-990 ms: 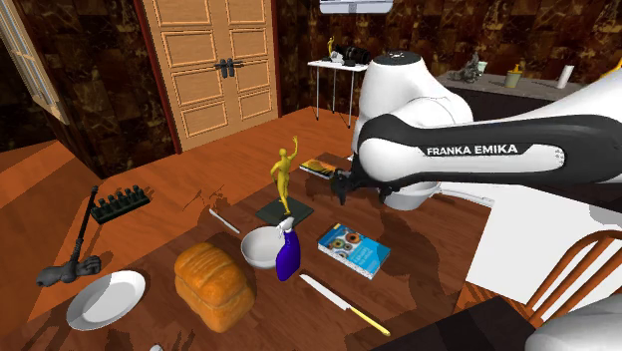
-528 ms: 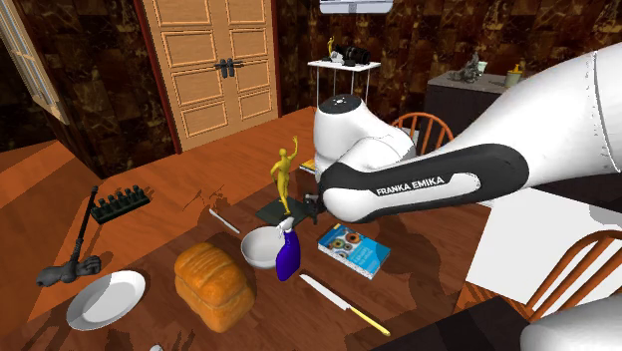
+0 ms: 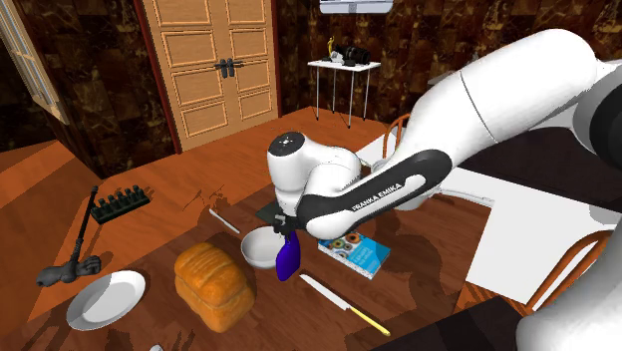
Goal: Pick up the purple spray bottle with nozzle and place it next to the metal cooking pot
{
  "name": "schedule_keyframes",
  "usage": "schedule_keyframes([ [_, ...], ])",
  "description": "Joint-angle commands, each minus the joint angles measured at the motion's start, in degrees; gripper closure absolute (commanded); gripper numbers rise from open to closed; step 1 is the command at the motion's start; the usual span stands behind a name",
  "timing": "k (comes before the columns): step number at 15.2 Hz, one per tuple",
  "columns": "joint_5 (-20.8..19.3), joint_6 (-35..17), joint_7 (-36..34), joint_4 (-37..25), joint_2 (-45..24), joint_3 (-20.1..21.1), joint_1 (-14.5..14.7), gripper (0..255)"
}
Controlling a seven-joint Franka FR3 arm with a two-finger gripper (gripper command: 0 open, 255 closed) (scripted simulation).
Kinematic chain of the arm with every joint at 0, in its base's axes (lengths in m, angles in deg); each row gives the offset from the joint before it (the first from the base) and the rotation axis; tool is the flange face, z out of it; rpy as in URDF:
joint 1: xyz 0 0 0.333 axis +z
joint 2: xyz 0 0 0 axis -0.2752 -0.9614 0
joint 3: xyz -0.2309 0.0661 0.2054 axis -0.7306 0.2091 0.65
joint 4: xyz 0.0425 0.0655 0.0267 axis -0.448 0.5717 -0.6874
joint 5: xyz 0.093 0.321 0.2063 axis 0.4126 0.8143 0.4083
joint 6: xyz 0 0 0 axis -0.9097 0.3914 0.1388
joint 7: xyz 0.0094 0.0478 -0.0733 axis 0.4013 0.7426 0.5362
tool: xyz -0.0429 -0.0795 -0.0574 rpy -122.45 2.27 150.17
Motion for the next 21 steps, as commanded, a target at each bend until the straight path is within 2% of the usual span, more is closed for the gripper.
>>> schedule_keyframes([
  [1,-8.4,2.2,-7.8,-3.8,-7.5,-1.5,3.1,0],
  [5,-17.3,6.6,-16.5,-12.4,-19.2,-7.2,11.7,0],
  [11,-23.8,11.7,-23.0,-27.3,-34.1,-14.4,22.5,0],
  [12,-24.2,12.2,-23.3,-28.8,-35.5,-15.0,23.4,0],
  [21,-26.9,9.2,-24.4,-29.2,-38.9,-17.3,23.6,0],
])
